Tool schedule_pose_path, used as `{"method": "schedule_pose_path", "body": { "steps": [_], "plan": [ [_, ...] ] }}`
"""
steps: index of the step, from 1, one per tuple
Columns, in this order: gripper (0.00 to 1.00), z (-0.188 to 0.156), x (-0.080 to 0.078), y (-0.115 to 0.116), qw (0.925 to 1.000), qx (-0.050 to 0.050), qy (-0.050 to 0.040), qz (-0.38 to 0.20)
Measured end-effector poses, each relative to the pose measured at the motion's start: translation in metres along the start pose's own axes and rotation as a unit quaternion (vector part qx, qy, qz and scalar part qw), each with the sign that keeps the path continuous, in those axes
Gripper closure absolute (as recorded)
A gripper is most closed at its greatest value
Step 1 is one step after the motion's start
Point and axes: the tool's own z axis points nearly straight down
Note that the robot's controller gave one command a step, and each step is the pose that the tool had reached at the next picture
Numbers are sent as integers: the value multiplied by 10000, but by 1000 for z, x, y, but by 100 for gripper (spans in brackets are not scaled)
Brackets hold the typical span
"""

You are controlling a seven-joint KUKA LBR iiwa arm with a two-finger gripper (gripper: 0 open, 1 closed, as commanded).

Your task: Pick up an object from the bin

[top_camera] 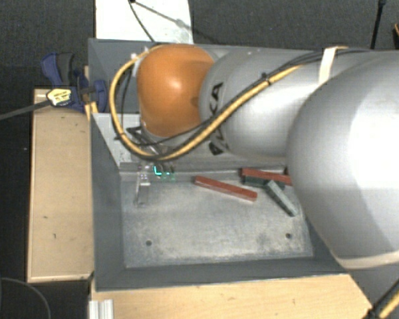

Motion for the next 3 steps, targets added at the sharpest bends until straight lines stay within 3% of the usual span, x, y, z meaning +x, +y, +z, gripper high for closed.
{"method": "schedule_pose_path", "body": {
  "steps": [2, 3],
  "plan": [
    [0, 16, 16, -156, 9985, 14, -24, 549],
    [0, 89, 1, -200, 9995, 8, -20, -312]
  ]
}}
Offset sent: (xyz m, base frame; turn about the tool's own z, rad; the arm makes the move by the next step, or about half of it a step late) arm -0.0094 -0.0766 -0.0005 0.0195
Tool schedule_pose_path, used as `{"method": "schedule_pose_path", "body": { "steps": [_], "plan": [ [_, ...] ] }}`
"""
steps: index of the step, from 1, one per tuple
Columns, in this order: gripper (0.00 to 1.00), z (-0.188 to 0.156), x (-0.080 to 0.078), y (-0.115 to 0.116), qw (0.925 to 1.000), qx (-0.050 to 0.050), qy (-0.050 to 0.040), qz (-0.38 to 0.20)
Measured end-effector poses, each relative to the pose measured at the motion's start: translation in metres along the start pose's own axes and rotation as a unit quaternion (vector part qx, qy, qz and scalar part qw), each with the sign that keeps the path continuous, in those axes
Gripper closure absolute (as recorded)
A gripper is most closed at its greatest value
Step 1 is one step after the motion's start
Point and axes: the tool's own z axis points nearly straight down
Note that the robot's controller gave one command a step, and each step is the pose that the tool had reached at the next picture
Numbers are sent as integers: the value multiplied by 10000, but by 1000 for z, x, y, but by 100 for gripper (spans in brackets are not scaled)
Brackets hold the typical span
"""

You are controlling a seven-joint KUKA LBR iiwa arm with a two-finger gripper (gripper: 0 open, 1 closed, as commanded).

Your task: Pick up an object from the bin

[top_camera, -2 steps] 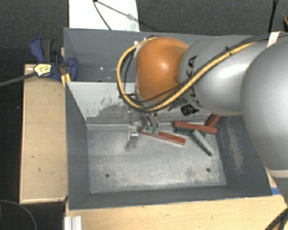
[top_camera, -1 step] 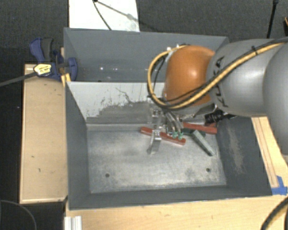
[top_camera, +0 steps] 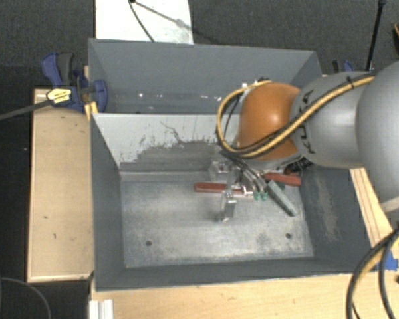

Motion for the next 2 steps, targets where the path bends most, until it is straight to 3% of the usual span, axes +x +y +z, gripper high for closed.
{"method": "schedule_pose_path", "body": {
  "steps": [1, 2],
  "plan": [
    [100, -2, -1, 2, 10000, -12, -18, 21],
    [100, -167, 13, 10, 9998, -9, -64, -189]
  ]
}}
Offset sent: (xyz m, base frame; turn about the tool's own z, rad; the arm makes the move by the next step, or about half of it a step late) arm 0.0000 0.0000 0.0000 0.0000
